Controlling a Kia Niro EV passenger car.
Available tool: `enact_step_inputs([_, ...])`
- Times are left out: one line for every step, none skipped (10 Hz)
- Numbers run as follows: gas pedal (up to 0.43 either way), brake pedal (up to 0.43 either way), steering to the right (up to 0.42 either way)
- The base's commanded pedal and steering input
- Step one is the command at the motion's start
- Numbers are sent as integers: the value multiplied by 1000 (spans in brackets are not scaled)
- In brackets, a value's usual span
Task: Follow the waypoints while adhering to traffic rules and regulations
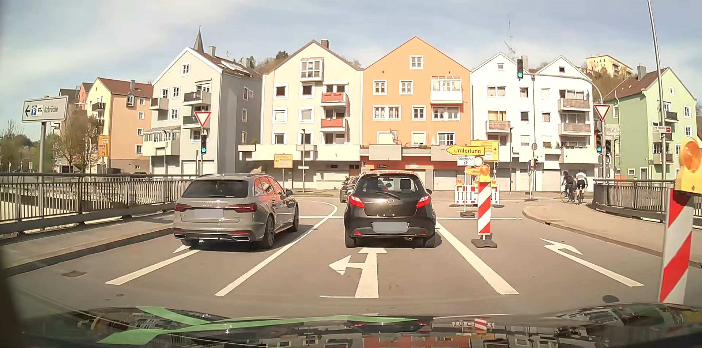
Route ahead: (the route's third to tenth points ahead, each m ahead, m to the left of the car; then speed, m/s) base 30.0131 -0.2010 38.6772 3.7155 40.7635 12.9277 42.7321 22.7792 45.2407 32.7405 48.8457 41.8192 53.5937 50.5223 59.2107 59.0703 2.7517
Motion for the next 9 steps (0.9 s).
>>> enact_step_inputs([118, 0, 6])
enact_step_inputs([118, 0, 6])
enact_step_inputs([118, 0, 6])
enact_step_inputs([118, 0, 6])
enact_step_inputs([118, 0, 10])
enact_step_inputs([130, 0, 17])
enact_step_inputs([138, 0, 22])
enact_step_inputs([138, 0, 24])
enact_step_inputs([150, 0, 24])
